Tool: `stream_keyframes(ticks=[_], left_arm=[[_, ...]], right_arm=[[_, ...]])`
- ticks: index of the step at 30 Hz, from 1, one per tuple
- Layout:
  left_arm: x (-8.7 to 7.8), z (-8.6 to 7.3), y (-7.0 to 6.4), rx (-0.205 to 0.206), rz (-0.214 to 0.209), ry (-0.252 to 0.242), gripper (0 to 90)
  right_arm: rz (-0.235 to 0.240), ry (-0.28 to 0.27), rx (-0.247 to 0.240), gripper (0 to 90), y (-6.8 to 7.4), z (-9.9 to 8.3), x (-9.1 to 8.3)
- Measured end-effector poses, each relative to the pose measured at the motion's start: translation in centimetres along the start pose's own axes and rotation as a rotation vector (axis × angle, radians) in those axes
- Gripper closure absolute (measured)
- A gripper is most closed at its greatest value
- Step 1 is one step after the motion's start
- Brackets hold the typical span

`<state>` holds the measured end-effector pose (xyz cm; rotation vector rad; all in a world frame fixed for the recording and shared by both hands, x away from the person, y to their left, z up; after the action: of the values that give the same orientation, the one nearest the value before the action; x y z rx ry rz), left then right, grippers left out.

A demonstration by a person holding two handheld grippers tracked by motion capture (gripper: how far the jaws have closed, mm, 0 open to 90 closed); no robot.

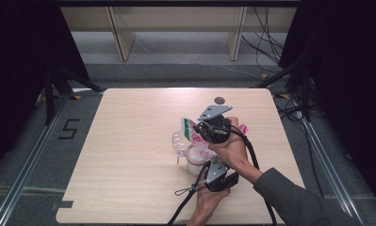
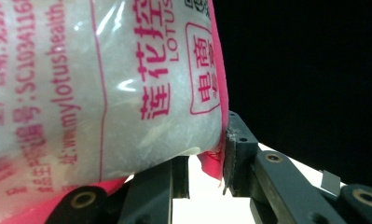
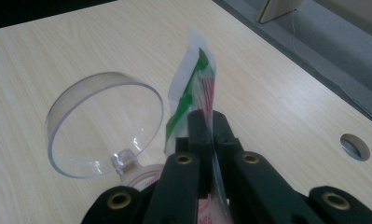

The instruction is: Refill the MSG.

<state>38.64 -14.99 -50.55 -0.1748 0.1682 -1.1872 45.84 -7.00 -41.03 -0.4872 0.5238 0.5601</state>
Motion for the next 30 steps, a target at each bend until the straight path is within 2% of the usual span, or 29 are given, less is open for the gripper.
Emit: stream_keyframes(ticks=[3, 5, 6, 7, 8, 9, 10, 12, 13, 14, 15, 16, 17, 18, 19, 23, 24, 25, 26, 27, 30], left_arm=[[-0.09, 0.12, 0.02, 0.007, 0.004, -0.003, 74.3], [-0.32, 0.02, 0.05, 0.0, 0.017, 0.023, 74.3], [0.05, 0.35, -0.31, -0.04, 0.006, -0.029, 74.3], [0.36, 0.59, -0.48, -0.059, -0.007, -0.074, 74.3], [0.41, 0.54, -0.47, -0.059, -0.012, -0.08, 74.3], [0.21, 0.33, -0.38, -0.057, 0.009, -0.054, 74.3], [0.17, 0.33, -0.33, -0.055, 0.01, -0.052, 74.3], [0.21, 0.46, -0.32, -0.055, 0.005, -0.063, 74.4], [0.38, 0.57, -0.41, -0.053, -0.012, -0.082, 74.3], [0.1, 0.25, -0.19, -0.03, -0.001, -0.038, 74.3], [-0.54, -0.3, 0.25, 0.015, 0.019, 0.054, 74.4], [0.03, 0.25, -0.28, -0.042, 0.008, -0.03, 74.4], [-0.34, -0.14, 0.16, 0.015, 0.01, 0.032, 74.4], [-0.38, -0.17, 0.18, 0.031, 0.002, 0.039, 74.4], [-0.33, -0.04, -0.01, 0.001, 0.016, 0.021, 74.3], [-0.28, 0.07, -0.06, -0.001, 0.014, 0.016, 74.4], [0.23, 0.57, -0.55, -0.051, 0.005, -0.056, 74.3], [-0.54, -0.16, 0.2, 0.03, 0.019, 0.062, 74.4], [-0.53, -0.1, 0.23, 0.027, 0.021, 0.059, 74.4], [-0.5, -0.07, 0.22, 0.029, 0.019, 0.058, 74.4], [-0.48, -0.1, 0.16, 0.034, 0.017, 0.062, 74.4]], right_arm=[[0.012, 0.015, 0.006, 90.0, 0.22, 0.04, -0.12], [0.006, -0.005, -0.016, 90.0, 0.05, 0.25, 0.05], [0.006, 0.0, -0.014, 90.0, 0.08, 0.19, 0.09], [0.006, 0.016, 0.003, 90.0, 0.27, 0.03, 0.11], [0.006, 0.016, -0.017, 90.0, 0.3, -0.06, 0.23], [-0.001, 0.017, -0.008, 90.0, 0.38, -0.09, 0.32], [0.003, 0.017, -0.009, 90.0, 0.38, -0.06, 0.31], [0.009, 0.018, -0.003, 90.0, 0.4, -0.04, 0.3], [0.003, 0.014, -0.007, 90.0, 0.4, -0.02, 0.34], [0.003, 0.011, -0.008, 90.0, 0.4, 0.01, 0.37], [0.008, 0.018, -0.012, 90.0, 0.34, -0.03, 0.31], [0.003, 0.014, -0.007, 90.0, 0.25, 0.01, 0.35], [0.003, 0.015, -0.007, 90.0, 0.24, 0.01, 0.33], [0.002, 0.015, -0.009, 90.0, 0.23, 0.0, 0.32], [0.003, 0.008, -0.016, 90.0, 0.2, 0.04, 0.38], [0.002, 0.01, -0.019, 90.0, 0.19, 0.01, 0.37], [0.007, 0.013, -0.025, 90.0, 0.2, 0.02, 0.35], [0.003, 0.003, -0.024, 90.0, 0.16, 0.1, 0.42], [0.001, 0.018, 0.0, 90.0, 0.17, 0.01, 0.36], [-0.009, 0.017, -0.004, 90.0, 0.05, 0.0, 0.37], [0.007, 0.024, -0.006, 90.0, 0.14, 0.0, 0.29]])
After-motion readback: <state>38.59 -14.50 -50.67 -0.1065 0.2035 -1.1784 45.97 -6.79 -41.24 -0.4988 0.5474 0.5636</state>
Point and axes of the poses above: each handheld gripper's, and its own axes: x roughly forward along the jaws, z roughly out of its top, y roughly to its left, the point moved 9 cm from there along x, roughly forward along the jaws, and after that the axes turned 14 degrees about -z, right-handed, at the moved point
